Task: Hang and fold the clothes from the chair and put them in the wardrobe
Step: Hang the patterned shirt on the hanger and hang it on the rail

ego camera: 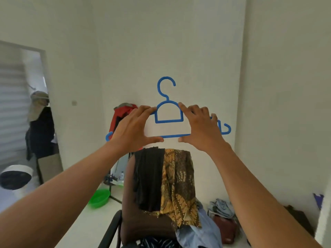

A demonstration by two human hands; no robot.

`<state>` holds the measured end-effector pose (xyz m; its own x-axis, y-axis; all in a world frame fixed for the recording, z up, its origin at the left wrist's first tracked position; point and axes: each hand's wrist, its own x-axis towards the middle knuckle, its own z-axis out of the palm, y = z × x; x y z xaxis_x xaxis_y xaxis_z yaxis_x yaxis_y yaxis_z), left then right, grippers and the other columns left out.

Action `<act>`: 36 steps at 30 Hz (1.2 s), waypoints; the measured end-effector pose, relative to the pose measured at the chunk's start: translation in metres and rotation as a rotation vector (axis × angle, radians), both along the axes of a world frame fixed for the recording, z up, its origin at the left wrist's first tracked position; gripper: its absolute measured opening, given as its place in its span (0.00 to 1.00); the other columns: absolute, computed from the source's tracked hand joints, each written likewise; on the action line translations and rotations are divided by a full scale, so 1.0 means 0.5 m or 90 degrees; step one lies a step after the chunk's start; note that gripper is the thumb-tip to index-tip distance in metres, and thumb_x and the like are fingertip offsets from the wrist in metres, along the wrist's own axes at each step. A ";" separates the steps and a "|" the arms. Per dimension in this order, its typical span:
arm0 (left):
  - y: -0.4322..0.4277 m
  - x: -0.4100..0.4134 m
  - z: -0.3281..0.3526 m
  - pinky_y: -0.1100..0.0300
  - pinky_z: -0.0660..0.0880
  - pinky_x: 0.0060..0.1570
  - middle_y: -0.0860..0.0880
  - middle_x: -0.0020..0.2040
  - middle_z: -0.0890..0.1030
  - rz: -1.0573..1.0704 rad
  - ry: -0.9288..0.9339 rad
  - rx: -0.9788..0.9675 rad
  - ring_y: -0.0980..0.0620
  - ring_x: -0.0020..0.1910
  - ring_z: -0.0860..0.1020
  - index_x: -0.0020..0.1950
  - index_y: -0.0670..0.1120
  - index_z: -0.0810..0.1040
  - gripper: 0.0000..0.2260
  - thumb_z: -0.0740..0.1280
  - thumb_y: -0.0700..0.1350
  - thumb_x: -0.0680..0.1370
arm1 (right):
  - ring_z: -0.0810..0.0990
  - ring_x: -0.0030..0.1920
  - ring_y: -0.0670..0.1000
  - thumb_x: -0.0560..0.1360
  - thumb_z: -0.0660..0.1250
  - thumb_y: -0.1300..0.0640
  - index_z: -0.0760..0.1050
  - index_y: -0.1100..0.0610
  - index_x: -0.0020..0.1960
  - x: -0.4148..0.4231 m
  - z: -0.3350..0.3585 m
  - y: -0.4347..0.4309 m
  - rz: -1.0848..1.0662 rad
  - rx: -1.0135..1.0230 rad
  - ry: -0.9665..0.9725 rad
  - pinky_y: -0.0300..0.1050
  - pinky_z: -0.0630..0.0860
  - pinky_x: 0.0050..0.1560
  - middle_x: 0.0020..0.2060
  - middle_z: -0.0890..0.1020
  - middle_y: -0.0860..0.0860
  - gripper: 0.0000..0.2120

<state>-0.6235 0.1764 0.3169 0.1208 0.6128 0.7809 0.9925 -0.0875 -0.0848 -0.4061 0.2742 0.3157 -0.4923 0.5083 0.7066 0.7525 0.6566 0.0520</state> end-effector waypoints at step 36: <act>0.947 -0.209 -0.531 0.42 0.58 0.75 0.44 0.80 0.55 0.089 -0.108 -0.454 0.40 0.78 0.56 0.82 0.52 0.48 0.41 0.69 0.57 0.77 | 0.65 0.67 0.60 0.66 0.76 0.38 0.48 0.43 0.78 -0.028 -0.457 0.779 -0.402 -0.392 -0.054 0.67 0.67 0.62 0.69 0.66 0.51 0.51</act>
